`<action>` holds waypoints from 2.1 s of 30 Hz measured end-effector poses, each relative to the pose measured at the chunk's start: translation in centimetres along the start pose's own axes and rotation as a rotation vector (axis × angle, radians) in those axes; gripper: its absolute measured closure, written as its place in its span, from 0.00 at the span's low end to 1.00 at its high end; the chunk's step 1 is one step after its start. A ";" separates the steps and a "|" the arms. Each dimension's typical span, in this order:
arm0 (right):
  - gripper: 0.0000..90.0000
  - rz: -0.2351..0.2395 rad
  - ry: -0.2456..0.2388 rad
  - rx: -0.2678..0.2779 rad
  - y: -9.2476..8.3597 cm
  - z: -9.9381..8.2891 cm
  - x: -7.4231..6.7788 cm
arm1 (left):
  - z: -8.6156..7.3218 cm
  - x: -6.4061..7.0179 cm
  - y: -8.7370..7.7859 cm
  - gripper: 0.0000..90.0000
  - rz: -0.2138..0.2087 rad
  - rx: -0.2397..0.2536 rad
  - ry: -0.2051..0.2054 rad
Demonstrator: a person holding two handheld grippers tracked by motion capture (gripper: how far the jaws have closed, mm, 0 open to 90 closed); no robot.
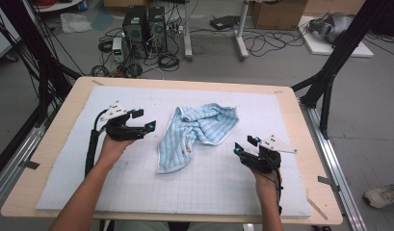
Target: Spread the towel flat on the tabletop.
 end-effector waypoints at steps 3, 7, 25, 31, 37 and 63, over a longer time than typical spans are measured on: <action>0.45 0.002 0.001 -0.002 0.1 -0.4 0.0 | 0.3 0.2 2.1 0.30 -0.029 -0.056 0.011; 0.45 0.013 0.006 -0.001 0.2 -0.6 -0.1 | 0.7 0.7 5.4 0.35 -0.088 -0.135 0.017; 0.44 0.050 0.011 -0.010 0.3 -1.1 -0.9 | -0.3 0.9 14.4 0.66 -0.063 -0.431 0.087; 0.45 0.058 0.024 -0.013 0.6 -1.1 -0.9 | -0.1 -0.3 14.2 0.93 -0.068 -0.337 -0.029; 0.46 0.103 0.024 0.000 1.3 -0.5 -1.9 | 1.2 -2.4 12.4 0.93 -0.056 -0.231 -0.129; 0.84 0.274 -0.091 -0.197 11.8 1.5 -7.8 | 0.4 -6.2 4.8 0.49 0.119 -0.007 -0.218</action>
Point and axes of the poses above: each handheld gripper's, and its own axes: y roughly forward along the jaws, z roughly out of its top, x roughly to its right, the point moved 4 cm from there along y, roughly forward along the jaws, and after that the axes turned 4 degrees about -z, right-handed, at the moved point
